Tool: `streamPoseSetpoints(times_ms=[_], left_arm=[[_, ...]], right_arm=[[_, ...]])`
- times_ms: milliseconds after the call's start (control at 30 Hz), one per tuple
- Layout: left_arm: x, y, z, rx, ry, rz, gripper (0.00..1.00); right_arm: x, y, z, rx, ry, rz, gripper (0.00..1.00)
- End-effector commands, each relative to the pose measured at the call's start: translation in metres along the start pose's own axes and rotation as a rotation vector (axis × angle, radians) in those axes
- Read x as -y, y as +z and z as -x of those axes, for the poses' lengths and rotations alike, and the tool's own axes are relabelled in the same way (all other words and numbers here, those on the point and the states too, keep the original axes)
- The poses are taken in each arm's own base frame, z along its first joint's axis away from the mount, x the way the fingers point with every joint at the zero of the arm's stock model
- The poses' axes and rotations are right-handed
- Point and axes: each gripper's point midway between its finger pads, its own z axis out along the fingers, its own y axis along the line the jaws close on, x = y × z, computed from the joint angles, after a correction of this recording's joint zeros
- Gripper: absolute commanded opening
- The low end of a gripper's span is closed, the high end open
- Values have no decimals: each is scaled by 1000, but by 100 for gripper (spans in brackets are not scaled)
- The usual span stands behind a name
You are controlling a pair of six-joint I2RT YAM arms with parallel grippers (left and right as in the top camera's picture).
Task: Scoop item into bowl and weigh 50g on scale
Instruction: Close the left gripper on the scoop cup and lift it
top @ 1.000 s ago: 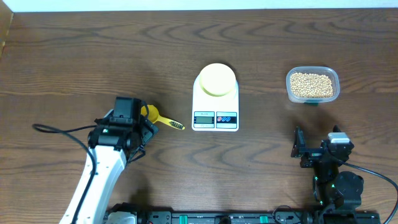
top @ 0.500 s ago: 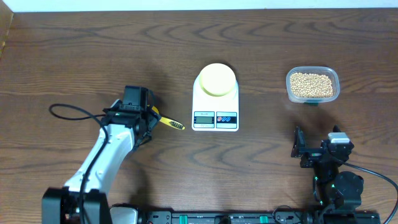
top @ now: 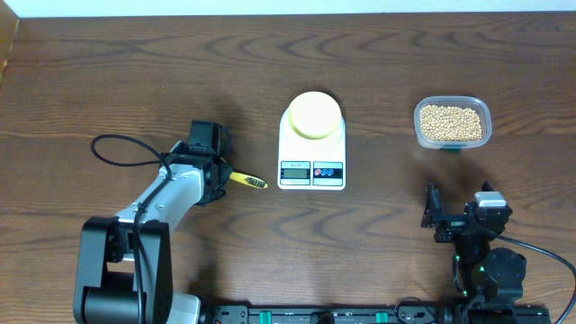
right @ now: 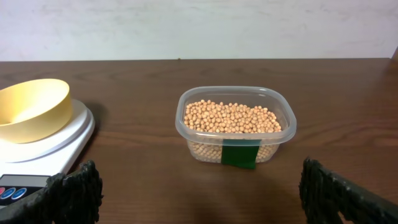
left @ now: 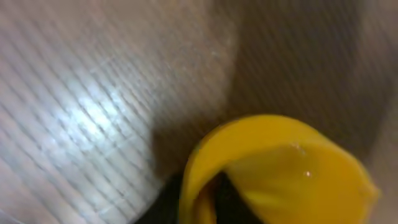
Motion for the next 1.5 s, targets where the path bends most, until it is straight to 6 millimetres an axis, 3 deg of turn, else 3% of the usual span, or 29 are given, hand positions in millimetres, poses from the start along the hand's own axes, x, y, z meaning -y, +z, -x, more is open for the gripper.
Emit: streamPoseSetpoints(times_ms=[0,200,533,767,933,1267,1467], left_arm=[[3,-4,7,24,-5,-9,8],[1,-28,9,37,-9,-32,7],[-7,-116,14,112,-22,-201,7],[-6,-158,15,177,35,-334,7],[-16,-163,10,152,-73,-333,7],[-50,-151,-17,31,-206,-191,7],[-56,-150,-24,-9,-319,-165,7]], right_arm=[[0,0,-1,0,-12,0,99],[0,0,-1,0,-12,0,99],[0,0,-1,0,-12,0,99],[0,0,-1,0,-12,0,99],[0,0,-1,0,-12,0,99],[0,0,-1,-1,-12,0,99],[0,0,-1,0,-12,0,99]])
